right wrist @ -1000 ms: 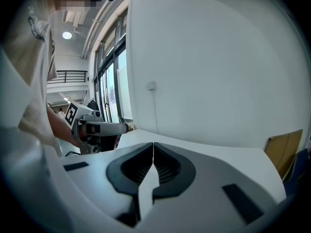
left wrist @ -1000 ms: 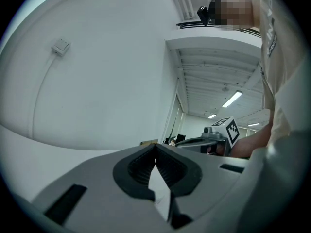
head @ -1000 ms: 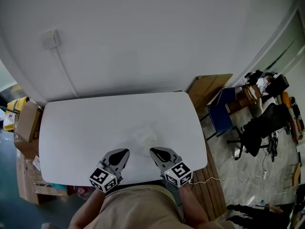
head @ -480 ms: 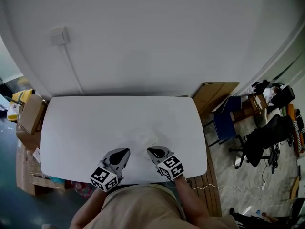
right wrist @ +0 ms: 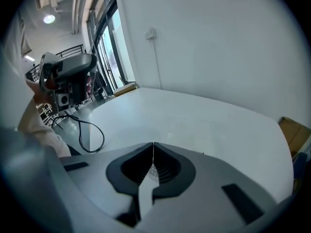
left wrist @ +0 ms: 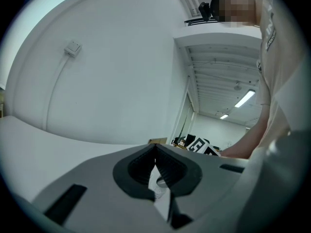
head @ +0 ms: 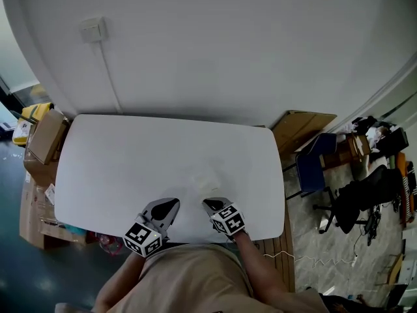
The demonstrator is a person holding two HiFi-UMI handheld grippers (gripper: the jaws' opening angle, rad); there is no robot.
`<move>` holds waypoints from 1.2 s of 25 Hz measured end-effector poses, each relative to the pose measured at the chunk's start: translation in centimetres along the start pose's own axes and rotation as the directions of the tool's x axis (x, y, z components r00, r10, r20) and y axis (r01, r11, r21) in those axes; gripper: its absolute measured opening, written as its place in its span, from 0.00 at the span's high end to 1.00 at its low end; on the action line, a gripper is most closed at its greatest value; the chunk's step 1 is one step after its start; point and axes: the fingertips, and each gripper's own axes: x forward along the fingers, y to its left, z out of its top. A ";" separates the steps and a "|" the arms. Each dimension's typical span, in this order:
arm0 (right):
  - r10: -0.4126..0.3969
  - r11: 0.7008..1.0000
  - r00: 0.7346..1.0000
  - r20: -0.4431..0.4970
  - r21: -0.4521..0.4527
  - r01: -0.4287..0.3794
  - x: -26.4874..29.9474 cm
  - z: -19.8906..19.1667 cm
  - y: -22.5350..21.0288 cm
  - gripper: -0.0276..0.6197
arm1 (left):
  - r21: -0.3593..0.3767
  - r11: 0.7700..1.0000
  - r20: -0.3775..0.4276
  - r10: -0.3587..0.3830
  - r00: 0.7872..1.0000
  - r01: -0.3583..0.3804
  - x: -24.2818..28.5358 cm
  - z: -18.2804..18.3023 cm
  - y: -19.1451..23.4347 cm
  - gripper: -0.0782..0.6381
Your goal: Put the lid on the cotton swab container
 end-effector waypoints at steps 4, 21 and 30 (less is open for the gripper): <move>0.001 1.000 1.000 -0.031 -0.006 -0.001 0.6 -0.6 0.1 0.93 | -0.006 1.000 -0.001 -0.002 1.000 0.001 0.2 -0.1 0.1 0.87; 0.022 1.000 0.995 -0.094 -0.020 -0.024 1.1 -0.6 0.2 0.93 | 0.009 1.000 0.014 -0.021 1.000 0.021 1.2 0.8 0.1 0.87; 0.026 1.000 0.994 0.106 -0.014 -0.024 -1.7 1.0 0.4 0.93 | 0.016 1.000 0.020 -0.007 1.000 0.006 0.6 1.2 0.4 0.87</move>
